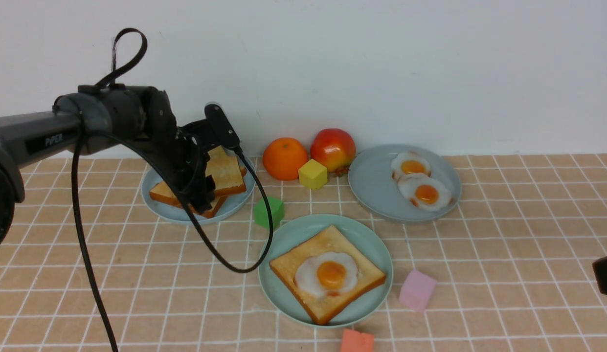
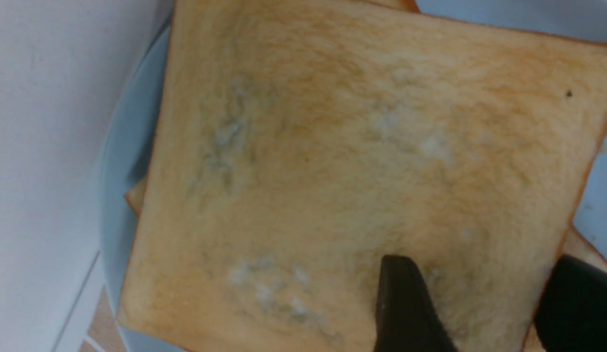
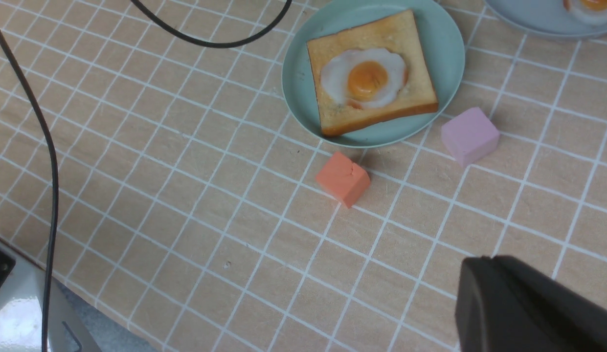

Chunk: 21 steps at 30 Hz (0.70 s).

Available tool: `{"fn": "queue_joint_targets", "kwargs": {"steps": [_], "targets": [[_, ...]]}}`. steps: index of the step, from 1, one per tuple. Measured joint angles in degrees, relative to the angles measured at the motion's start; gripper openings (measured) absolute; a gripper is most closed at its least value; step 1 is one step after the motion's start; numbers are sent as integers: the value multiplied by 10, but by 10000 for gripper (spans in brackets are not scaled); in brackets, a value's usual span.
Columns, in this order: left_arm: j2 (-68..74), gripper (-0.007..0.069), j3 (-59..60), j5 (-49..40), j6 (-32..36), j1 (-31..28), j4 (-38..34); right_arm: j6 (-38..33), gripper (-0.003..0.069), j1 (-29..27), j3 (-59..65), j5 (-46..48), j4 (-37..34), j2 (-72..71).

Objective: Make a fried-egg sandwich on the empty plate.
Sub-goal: Use the left arm to grab a slice of bread, then use the left arm to place a slice of bread on the fried egg in the middle

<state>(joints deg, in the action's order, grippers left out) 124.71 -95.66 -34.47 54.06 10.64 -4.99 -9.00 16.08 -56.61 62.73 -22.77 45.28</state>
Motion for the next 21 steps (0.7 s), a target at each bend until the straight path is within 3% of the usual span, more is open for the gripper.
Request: {"fn": "queue_joint_targets", "kwargs": {"steps": [6,7,10,15,21], "targets": [[6,293,-4,-2,0,0,0,0,29,0,0,0,-5,0],[6,213,-4,-4,0,1,0,0,32,0,0,0,-7,0],[4,139,-4,-8,0,5,3,0,34,0,0,0,-10,0],[-18,111,-3,-21,-14,14,12,0,36,0,0,0,-10,0],[-118,95,-2,-98,-246,72,34,3,41,0,0,0,47,-20]]}}
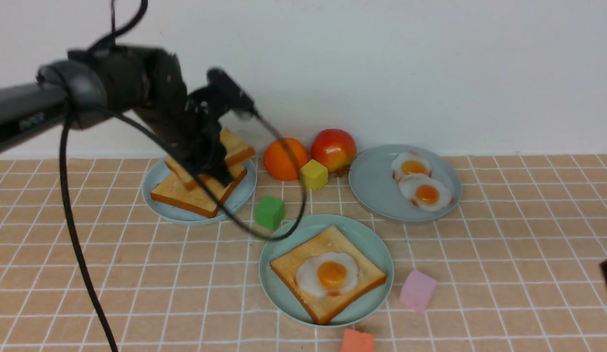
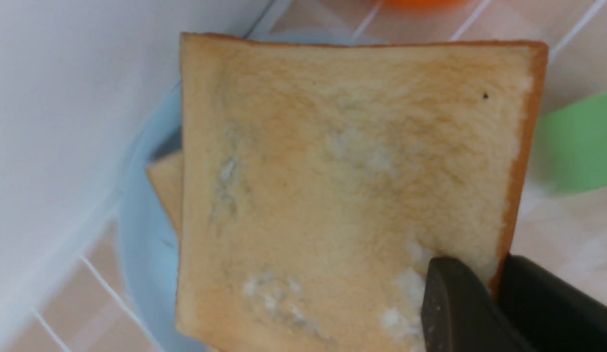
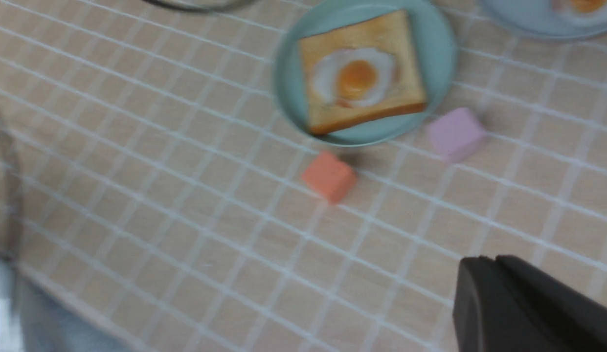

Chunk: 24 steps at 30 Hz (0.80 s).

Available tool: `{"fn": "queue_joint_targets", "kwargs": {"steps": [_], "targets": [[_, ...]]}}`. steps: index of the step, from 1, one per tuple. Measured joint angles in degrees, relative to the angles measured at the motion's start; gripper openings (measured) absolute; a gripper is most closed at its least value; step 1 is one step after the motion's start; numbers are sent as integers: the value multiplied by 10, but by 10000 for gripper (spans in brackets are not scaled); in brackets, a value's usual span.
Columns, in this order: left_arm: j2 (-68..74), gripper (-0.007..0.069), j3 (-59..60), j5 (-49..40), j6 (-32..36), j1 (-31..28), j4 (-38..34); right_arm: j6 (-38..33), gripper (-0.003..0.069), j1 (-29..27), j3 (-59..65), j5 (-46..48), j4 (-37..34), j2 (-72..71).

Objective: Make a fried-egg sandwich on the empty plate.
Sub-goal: Use the left arm to place a slice of bread on the fried egg in the middle

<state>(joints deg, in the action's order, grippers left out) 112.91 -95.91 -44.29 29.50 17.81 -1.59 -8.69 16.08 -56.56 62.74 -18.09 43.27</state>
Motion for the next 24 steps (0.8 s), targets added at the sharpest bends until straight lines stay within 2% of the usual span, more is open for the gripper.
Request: {"fn": "queue_joint_targets", "kwargs": {"steps": [1,2,3,5,6,9,10,12,17,24], "targets": [[-16,93,2,-17,-33,17,3,6,42,0,0,0,20,-11],[-20,93,2,-19,-39,21,4,6,43,0,0,0,20,-13],[-40,90,11,-32,-72,51,12,20,43,0,0,0,48,-28],[-53,90,24,-41,-98,88,22,36,43,0,0,0,78,-48],[-66,90,49,-45,-137,148,44,57,43,0,0,4,106,-74],[-65,88,73,-47,-178,207,68,77,43,0,0,13,127,-97],[-60,87,89,-48,-221,247,90,87,43,0,0,19,136,-113],[-49,87,99,-47,-265,281,126,95,43,0,0,22,141,-130],[-26,87,101,-22,-327,310,189,101,49,0,0,28,144,-151],[-1,87,102,-17,-337,311,206,106,54,0,0,45,146,-152]]}}
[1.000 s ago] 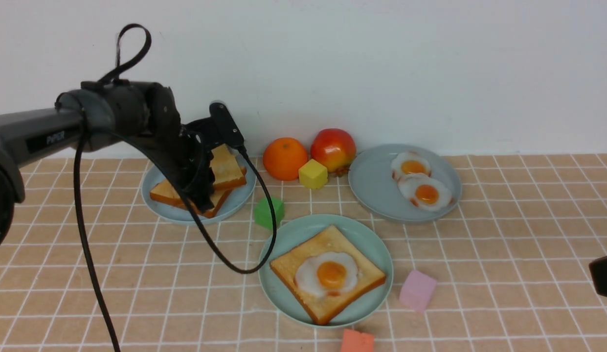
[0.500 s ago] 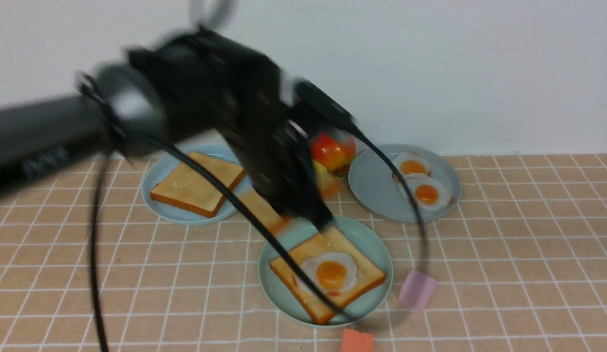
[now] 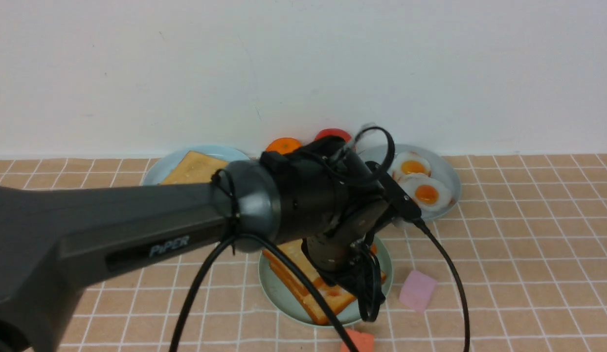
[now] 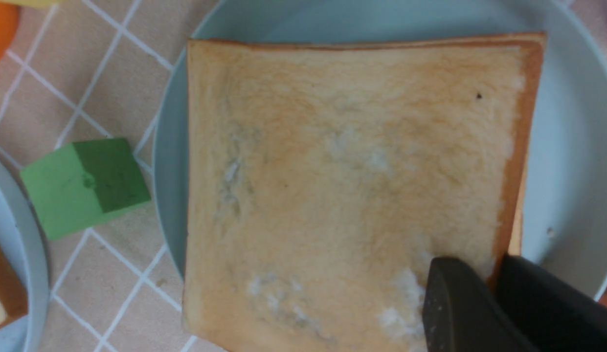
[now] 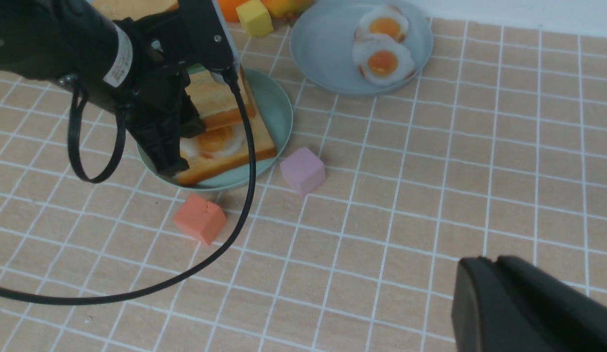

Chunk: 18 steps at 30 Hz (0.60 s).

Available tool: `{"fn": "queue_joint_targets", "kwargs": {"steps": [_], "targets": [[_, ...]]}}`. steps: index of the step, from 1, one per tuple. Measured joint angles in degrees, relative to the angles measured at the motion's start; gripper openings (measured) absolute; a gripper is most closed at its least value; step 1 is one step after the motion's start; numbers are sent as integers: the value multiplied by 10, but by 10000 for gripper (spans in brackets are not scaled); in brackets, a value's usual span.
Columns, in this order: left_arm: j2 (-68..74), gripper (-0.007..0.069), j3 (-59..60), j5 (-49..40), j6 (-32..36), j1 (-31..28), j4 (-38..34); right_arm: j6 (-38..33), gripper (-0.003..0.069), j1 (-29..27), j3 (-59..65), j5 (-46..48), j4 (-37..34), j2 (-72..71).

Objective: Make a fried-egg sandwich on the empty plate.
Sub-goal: Use the left arm to place a slice of bread on the fried egg in the middle

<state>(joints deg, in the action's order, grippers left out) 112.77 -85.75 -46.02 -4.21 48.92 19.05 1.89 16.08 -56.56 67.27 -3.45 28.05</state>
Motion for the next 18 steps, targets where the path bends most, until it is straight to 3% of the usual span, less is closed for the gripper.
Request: {"fn": "queue_joint_targets", "kwargs": {"steps": [13,18], "targets": [[27,78,0,28,-1,0,-33,2,70,0,0,8,0,0],[28,125,0,28,-1,0,-36,9,74,0,0,12,0,0]]}}
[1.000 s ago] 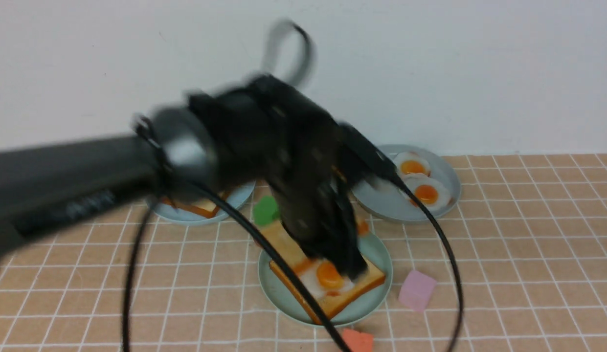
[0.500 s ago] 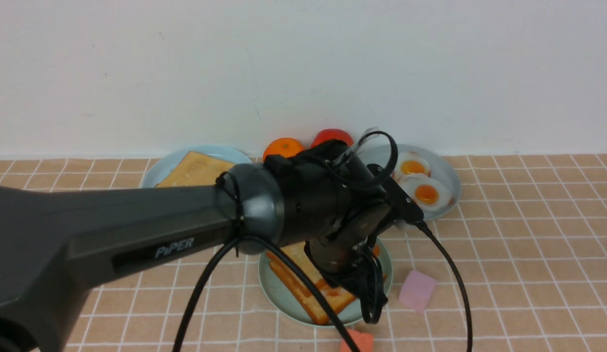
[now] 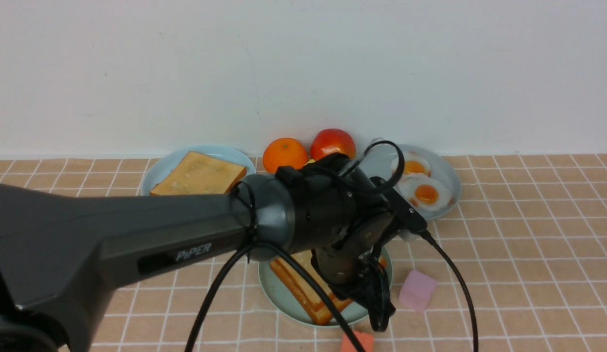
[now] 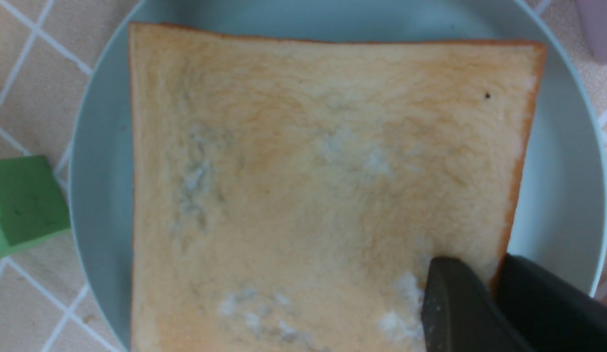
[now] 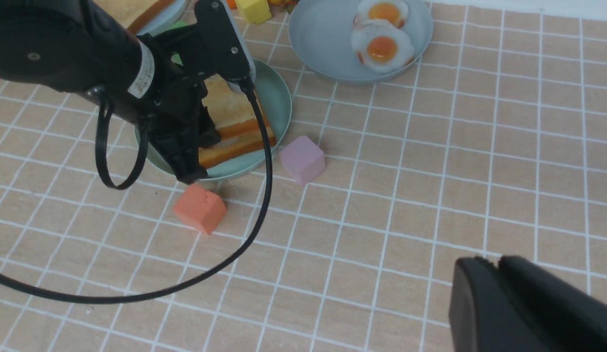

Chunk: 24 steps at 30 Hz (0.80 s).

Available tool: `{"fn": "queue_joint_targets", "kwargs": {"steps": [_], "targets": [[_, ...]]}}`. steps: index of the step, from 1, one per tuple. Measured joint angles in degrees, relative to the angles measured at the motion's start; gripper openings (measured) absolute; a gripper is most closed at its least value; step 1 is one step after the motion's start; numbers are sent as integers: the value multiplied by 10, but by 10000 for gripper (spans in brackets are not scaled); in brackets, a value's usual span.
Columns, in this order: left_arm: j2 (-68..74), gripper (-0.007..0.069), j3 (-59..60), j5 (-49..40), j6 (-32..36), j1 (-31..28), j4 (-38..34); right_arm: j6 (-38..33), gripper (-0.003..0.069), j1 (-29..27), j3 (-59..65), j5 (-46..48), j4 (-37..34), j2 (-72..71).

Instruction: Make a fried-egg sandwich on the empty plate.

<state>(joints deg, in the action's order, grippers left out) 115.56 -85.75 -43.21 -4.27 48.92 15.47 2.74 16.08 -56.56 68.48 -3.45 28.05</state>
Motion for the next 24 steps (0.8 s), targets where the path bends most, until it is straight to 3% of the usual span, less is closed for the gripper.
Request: {"fn": "queue_joint_targets", "kwargs": {"steps": [7,13,17,22,24], "targets": [[-1,273,0,-1,-2,0,-14,2,80,0,0,10,0,0],[-35,292,-20,-44,-3,0,-65,2,85,0,0,11,0,0],[-111,217,-21,-60,-3,0,-105,3,85,0,0,11,0,0],[-285,-2,9,-35,-3,0,-130,5,85,0,0,14,0,0],[-357,-13,52,1,-3,0,-131,5,85,0,0,17,0,0]]}}
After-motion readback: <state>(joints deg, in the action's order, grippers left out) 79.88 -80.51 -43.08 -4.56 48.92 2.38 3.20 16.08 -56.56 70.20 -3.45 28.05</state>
